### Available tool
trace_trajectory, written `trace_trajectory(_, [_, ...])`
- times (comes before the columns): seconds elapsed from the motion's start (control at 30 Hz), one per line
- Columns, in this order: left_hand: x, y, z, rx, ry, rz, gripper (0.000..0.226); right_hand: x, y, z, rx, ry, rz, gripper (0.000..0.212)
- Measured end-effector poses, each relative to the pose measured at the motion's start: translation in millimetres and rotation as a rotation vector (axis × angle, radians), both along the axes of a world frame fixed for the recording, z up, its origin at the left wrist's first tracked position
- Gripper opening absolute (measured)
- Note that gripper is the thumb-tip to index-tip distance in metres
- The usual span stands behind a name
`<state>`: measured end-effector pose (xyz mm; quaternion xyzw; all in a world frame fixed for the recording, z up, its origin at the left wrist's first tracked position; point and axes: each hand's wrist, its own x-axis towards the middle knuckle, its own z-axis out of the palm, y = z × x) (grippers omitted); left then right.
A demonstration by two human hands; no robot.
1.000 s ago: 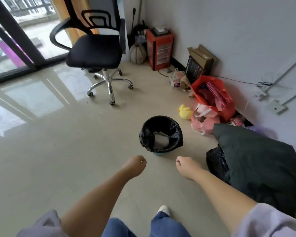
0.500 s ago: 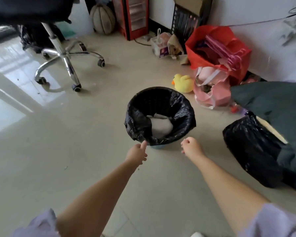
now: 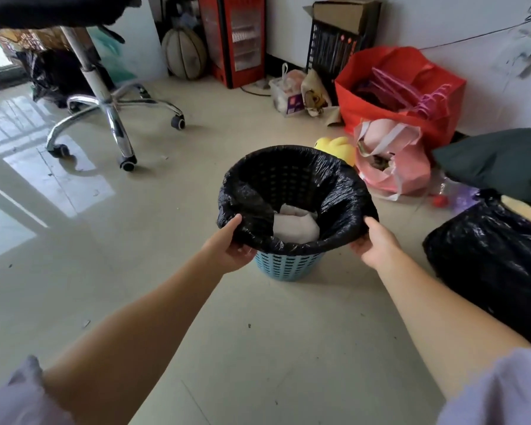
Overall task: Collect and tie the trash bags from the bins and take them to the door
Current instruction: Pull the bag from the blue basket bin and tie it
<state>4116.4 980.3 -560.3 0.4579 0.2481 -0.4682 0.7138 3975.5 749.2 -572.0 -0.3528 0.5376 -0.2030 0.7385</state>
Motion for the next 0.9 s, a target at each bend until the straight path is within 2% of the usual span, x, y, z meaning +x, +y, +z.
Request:
trace_trajectory(0.13, [26, 15, -3, 0.083, -0.099, -0.055, 0.018, 12, 11, 8, -0.060, 0.029, 0.108, 0.014])
trace_trajectory(0.3, [60, 51, -1, 0.390, -0.401, -0.075, 0.022, 47, 36, 17, -0.082, 0.030, 0.165, 0.013])
trace_trajectory(0.37, [62, 64, 4, 0.648, -0.616, -0.215, 0.028, 52, 46, 16, -0.183, 0.085, 0.220, 0.016])
trace_trajectory(0.43, [62, 78, 4, 1.055, -0.976, -0.485, 0.026, 55, 52, 17, -0.423, 0.167, 0.358, 0.012])
trace_trajectory(0.47, [61, 82, 4, 1.192, -1.146, -0.577, 0.026, 56, 53, 20, -0.559, 0.190, 0.426, 0.007])
trace_trajectory(0.53, [59, 85, 8, 1.277, -1.300, -0.528, 0.026, 58, 54, 28, -0.771, 0.215, 0.517, 0.010])
trace_trajectory(0.6, [59, 83, 17, 1.233, -1.361, -0.437, 0.026, 61, 55, 42, -0.849, 0.204, 0.593, 0.014])
trace_trajectory(0.67, [68, 77, 26, 1.089, -1.356, -0.322, 0.033, 63, 54, 54, -0.835, 0.159, 0.674, 0.017])
trace_trajectory(0.8, [75, 70, 43, 0.629, -1.007, -0.067, 0.041, 58, 48, 74, -0.715, 0.157, 0.786, 0.025])
trace_trajectory(0.9, [69, 66, 51, 0.515, -0.785, -0.036, 0.037, 55, 43, 80, -0.455, 0.097, 0.747, 0.031])
